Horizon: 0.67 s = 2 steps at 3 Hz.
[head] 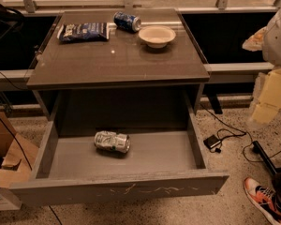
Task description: Pick 7up can from top drawer and place on counter
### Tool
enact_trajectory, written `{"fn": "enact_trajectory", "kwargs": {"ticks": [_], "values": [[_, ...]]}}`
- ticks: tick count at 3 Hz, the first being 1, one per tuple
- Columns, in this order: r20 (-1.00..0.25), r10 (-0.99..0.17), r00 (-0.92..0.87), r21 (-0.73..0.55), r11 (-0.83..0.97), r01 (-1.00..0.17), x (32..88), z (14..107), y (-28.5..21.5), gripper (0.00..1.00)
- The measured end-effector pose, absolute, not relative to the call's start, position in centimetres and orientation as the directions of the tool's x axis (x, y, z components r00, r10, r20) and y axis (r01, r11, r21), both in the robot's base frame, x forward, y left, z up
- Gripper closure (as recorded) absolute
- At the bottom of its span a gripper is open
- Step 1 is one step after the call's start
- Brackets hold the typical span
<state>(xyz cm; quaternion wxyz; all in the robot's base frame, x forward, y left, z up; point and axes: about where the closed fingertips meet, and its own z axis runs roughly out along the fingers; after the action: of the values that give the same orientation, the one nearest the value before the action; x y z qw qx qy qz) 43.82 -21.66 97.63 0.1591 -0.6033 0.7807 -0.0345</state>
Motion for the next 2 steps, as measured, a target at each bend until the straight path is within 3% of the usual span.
{"fn": "enact_trajectory", "kwargs": {"ticks": [2], "values": [[-0.247,-0.949,-0.196,-0.230,0.254,-0.940,45.4,96.2,-20.3,0.00]]}}
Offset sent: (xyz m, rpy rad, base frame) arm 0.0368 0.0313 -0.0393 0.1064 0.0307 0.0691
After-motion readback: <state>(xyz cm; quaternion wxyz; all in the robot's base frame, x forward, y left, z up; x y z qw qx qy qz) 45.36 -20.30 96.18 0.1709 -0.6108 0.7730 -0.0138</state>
